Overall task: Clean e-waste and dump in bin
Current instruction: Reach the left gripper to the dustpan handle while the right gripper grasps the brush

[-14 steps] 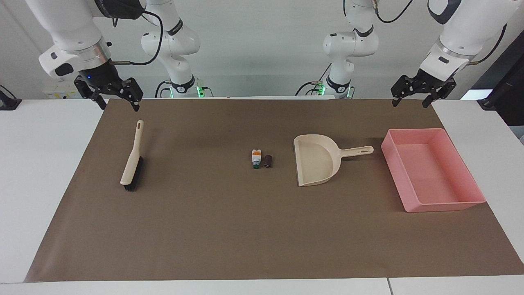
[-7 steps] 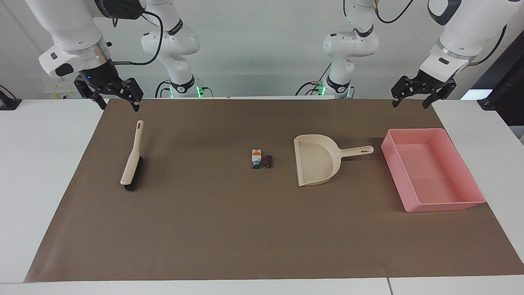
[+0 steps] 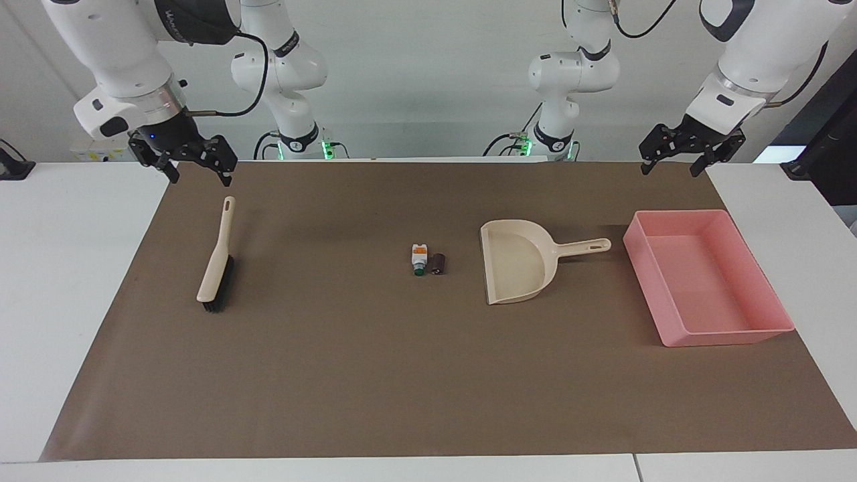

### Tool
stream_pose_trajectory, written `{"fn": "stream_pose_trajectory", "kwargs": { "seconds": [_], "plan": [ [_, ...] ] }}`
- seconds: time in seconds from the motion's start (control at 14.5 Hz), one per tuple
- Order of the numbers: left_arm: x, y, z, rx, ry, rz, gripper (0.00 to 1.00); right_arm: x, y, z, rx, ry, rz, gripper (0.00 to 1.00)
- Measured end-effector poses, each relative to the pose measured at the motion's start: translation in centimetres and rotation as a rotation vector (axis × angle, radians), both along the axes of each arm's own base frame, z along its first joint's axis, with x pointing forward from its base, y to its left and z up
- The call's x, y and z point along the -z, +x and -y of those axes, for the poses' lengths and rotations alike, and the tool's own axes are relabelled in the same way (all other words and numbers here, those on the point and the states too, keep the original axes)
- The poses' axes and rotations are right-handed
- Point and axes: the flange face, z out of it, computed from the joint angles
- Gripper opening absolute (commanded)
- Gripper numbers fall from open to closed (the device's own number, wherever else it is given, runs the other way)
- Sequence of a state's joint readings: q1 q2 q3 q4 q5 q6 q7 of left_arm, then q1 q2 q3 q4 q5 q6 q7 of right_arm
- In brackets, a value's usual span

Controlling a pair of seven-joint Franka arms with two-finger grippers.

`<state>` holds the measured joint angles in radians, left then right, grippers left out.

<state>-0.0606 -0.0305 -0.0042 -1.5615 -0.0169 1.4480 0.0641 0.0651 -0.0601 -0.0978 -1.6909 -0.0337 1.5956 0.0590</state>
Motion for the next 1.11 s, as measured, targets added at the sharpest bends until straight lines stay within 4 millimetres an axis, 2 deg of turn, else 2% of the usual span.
{"fn": "stream_pose_trajectory", "kwargs": {
  "seconds": [0.35,0.62,0.83,1.11],
  "plan": [
    [0.4,-0.6,0.0,0.003,0.003,-0.049,1.00,11.3,-3.5,4.3,-0.016,0.021,-0.061,1.00],
    [0.8,-0.3,1.0,0.054,-0.001,-0.031,1.00,20.4,-6.3,8.9,-0.023,0.034,-0.060,1.00],
    [3.4,0.4,2.2,0.268,-0.019,-0.012,1.00,23.8,-7.5,9.5,-0.011,0.039,-0.079,1.00],
    [7.5,0.9,4.6,0.532,-0.038,0.000,0.99,25.3,-8.0,9.4,0.008,0.066,-0.105,0.96]
  ]
}}
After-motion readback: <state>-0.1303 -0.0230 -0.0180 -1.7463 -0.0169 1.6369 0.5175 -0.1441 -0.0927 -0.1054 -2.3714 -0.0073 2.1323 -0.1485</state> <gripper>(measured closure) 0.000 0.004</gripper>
